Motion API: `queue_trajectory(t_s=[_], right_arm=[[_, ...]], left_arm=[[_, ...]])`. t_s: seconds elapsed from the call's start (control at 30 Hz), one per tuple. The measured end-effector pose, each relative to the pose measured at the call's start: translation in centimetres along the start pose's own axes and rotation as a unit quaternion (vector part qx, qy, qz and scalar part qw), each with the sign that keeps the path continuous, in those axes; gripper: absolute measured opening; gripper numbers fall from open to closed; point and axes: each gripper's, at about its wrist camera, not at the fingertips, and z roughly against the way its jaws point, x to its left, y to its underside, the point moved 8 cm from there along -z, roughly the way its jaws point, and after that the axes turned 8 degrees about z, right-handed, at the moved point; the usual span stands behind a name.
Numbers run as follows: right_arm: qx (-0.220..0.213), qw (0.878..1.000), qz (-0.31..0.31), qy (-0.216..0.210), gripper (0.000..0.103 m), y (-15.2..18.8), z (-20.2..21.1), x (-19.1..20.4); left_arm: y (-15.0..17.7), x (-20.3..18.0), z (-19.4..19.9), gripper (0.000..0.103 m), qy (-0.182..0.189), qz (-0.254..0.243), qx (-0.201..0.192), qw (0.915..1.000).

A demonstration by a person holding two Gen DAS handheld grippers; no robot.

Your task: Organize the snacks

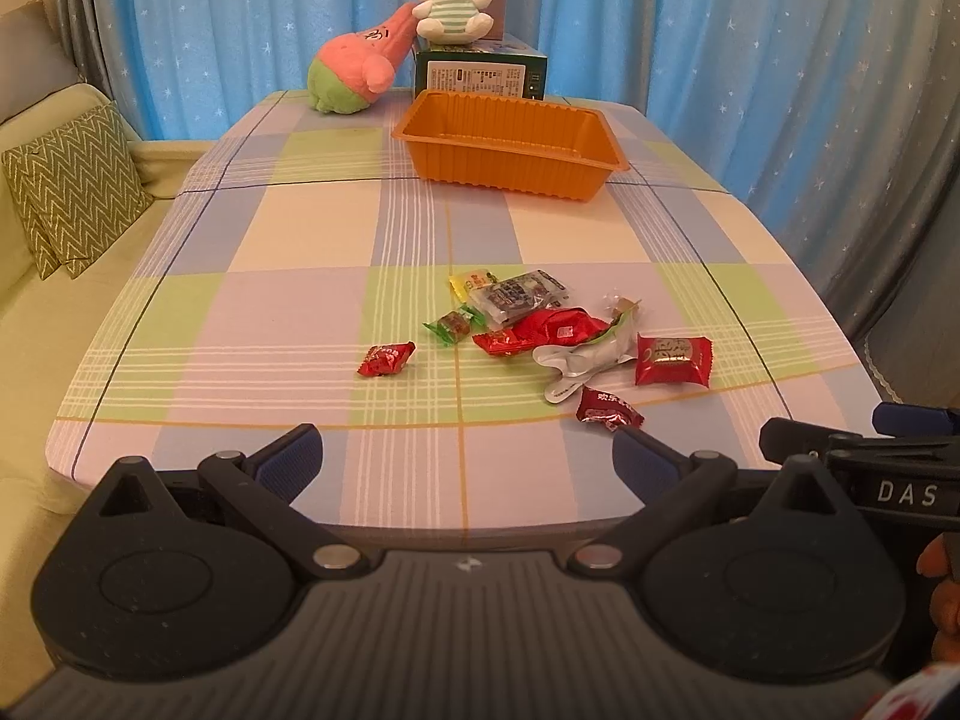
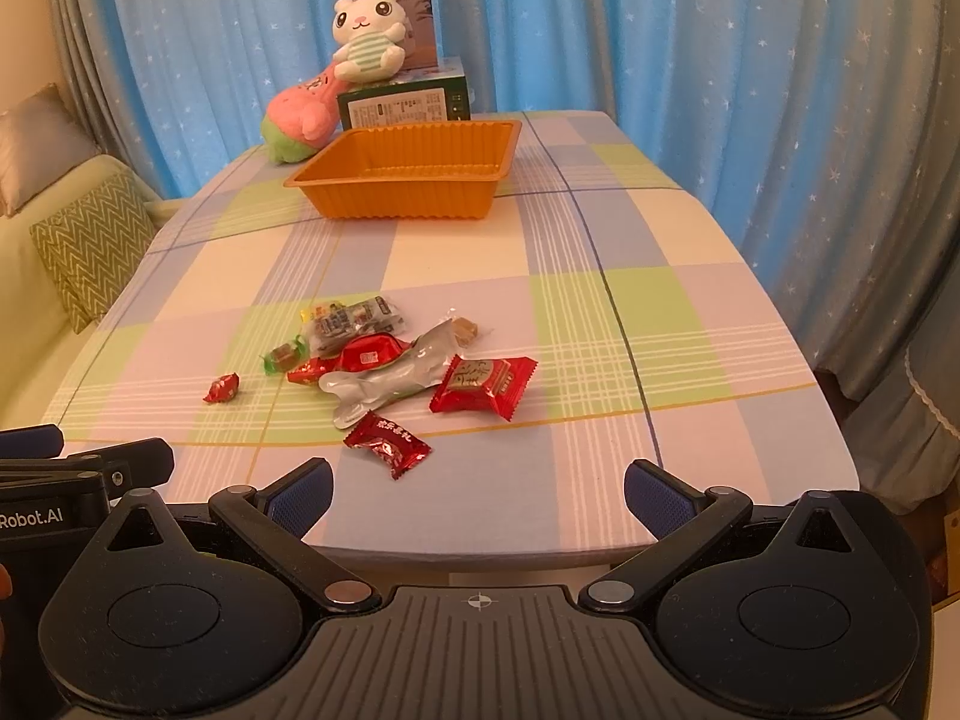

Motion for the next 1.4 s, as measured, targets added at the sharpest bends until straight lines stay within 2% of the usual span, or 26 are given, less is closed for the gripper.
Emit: queue_trajectory(t_s=[1.4], right_arm=[[-0.001,1.000,0.001,0.000,0.103,-0.03,0.48,0.38]], left_arm=[[0.20,0.01,0.13,0.102,0.009,0.008,0.000,0.9999]])
